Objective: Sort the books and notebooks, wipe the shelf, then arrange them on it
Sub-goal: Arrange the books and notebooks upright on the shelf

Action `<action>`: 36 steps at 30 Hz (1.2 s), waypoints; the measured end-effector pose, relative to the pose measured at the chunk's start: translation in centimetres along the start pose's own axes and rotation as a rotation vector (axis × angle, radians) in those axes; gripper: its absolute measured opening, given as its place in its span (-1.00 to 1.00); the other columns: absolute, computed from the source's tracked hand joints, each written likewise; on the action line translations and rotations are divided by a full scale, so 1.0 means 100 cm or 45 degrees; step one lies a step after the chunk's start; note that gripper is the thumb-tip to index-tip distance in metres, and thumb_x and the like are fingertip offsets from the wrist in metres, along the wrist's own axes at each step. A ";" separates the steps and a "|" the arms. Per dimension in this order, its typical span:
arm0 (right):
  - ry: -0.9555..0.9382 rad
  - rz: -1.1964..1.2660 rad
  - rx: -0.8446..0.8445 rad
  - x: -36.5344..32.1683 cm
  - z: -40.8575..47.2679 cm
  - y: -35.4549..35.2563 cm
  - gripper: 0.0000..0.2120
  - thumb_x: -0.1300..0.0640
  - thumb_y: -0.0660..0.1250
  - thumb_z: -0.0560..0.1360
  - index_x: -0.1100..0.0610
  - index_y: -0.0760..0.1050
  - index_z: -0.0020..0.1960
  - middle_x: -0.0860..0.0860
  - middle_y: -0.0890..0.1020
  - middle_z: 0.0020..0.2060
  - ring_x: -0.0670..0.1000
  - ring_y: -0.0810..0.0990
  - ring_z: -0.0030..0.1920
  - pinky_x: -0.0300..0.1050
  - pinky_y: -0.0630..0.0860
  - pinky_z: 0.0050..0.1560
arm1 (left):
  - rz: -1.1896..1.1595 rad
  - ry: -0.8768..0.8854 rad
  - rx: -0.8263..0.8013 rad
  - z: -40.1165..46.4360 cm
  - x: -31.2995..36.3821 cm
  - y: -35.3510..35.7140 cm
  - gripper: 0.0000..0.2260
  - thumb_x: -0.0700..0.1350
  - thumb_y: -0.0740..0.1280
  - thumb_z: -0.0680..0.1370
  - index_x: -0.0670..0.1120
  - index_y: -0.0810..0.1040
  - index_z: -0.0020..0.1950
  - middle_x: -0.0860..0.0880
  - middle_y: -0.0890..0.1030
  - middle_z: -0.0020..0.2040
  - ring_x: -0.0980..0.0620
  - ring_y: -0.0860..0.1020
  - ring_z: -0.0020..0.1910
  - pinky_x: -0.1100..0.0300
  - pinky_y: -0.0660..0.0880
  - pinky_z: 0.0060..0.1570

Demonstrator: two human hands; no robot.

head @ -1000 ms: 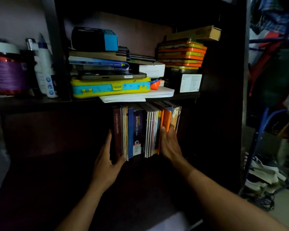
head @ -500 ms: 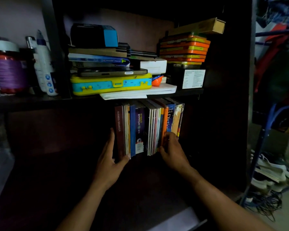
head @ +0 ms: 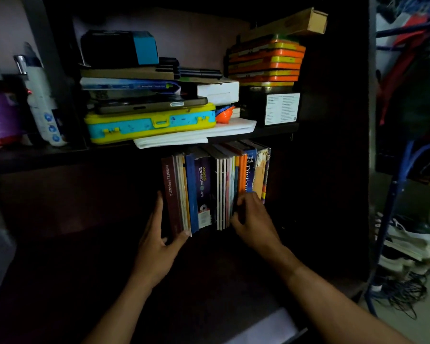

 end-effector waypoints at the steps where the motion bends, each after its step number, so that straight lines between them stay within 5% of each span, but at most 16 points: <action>1: 0.042 0.032 0.011 0.001 0.001 -0.001 -0.69 0.11 0.38 0.55 -0.09 0.30 0.15 -0.15 0.39 0.10 -0.11 0.46 0.11 -0.29 0.43 0.02 | -0.002 0.008 0.006 0.001 0.000 0.000 -0.11 -0.12 0.46 0.55 0.42 -0.10 0.56 0.34 0.07 0.49 0.27 0.21 0.46 0.25 0.40 0.26; 6: 0.174 -0.158 -0.125 0.004 0.003 0.004 -0.43 -0.02 0.46 0.48 -0.05 0.22 0.35 -0.03 0.44 0.31 0.05 0.45 0.32 0.16 0.42 0.34 | 0.048 -0.006 -0.026 0.001 -0.001 0.000 -0.07 -0.09 0.46 0.55 0.44 -0.16 0.55 0.34 0.05 0.50 0.26 0.20 0.46 0.15 0.39 0.32; 11: 0.195 -0.190 -0.168 0.000 -0.004 0.001 -0.41 -0.08 0.41 0.51 -0.05 0.17 0.40 0.00 0.47 0.34 0.08 0.47 0.35 0.27 0.39 0.38 | 0.093 -0.048 0.005 0.000 -0.005 -0.004 -0.07 -0.06 0.47 0.54 0.46 -0.16 0.55 0.32 0.04 0.55 0.17 0.13 0.55 -0.09 0.31 0.48; 15: 0.195 -0.098 -0.189 -0.012 -0.026 -0.011 -0.44 -0.05 0.37 0.56 -0.03 0.24 0.49 -0.02 0.45 0.37 0.01 0.47 0.36 0.09 0.49 0.36 | 0.076 -0.086 0.171 -0.007 0.004 -0.009 -0.07 -0.15 0.47 0.54 0.49 -0.10 0.54 0.06 0.11 0.65 0.11 0.19 0.52 -0.13 0.33 0.47; 18: 0.264 0.054 -0.267 -0.029 -0.052 -0.030 -0.44 0.00 0.39 0.55 0.00 0.30 0.50 -0.01 0.43 0.39 -0.01 0.45 0.37 -0.09 0.43 0.38 | 0.181 -0.114 0.208 -0.022 0.023 -0.011 -0.10 -0.18 0.47 0.54 0.32 -0.04 0.62 0.03 0.13 0.63 0.02 0.24 0.53 -0.10 0.33 0.44; 21: 0.310 0.107 -0.269 -0.050 -0.084 -0.063 -0.56 0.00 0.40 0.54 0.07 0.45 0.38 -0.01 0.49 0.20 0.00 0.52 0.23 -0.21 0.41 0.24 | 0.162 -0.228 0.213 -0.050 0.049 -0.002 -0.29 -0.16 0.45 0.56 0.13 0.17 0.60 -0.05 0.32 0.53 0.01 0.36 0.45 0.00 0.38 0.38; 25: 0.324 0.161 -0.167 -0.072 -0.155 -0.135 -0.78 0.01 0.44 0.52 0.03 0.58 0.13 -0.04 0.56 -0.03 -0.08 0.58 -0.01 -0.38 0.38 -0.05 | 0.044 -0.317 -0.233 -0.107 0.118 0.052 -0.70 -0.10 0.44 0.58 0.02 0.54 0.30 0.02 0.66 0.09 -0.03 0.64 0.10 0.18 0.53 0.02; 28: 0.410 0.085 -0.168 -0.067 -0.234 -0.206 -0.82 -0.04 0.43 0.51 0.00 0.59 0.06 -0.04 0.58 -0.08 -0.09 0.58 -0.07 -0.20 0.49 -0.01 | 0.076 -0.193 -0.657 -0.167 0.180 0.117 -0.77 -0.07 0.45 0.56 0.02 0.62 0.22 0.07 0.70 -0.03 0.08 0.66 -0.02 0.11 0.59 0.06; 33: 0.610 -0.300 -0.202 -0.043 -0.343 -0.334 -0.60 -0.29 0.31 0.45 -0.02 0.55 0.11 0.02 0.61 0.03 0.05 0.58 0.08 0.05 0.52 0.14 | 0.206 0.068 -1.094 -0.259 0.262 0.227 -0.76 -0.09 0.37 0.60 -0.03 0.61 0.27 0.01 0.68 0.15 0.06 0.62 0.12 0.15 0.53 0.19; 36: 0.939 -0.646 -0.285 -0.017 -0.399 -0.405 -0.38 -0.42 0.20 0.42 -0.04 0.45 0.29 0.06 0.53 0.26 0.15 0.49 0.29 0.10 0.46 0.27 | 0.332 0.020 -1.192 -0.298 0.282 0.279 -0.48 0.14 0.35 0.60 -0.03 0.41 0.51 -0.06 0.48 0.46 -0.03 0.47 0.39 0.11 0.40 0.39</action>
Point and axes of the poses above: each hand's wrist, its own z-axis towards the middle knuckle, its own y-axis out of the palm, x = y × z, the point moved 4 cm from there along z, towards the middle knuckle
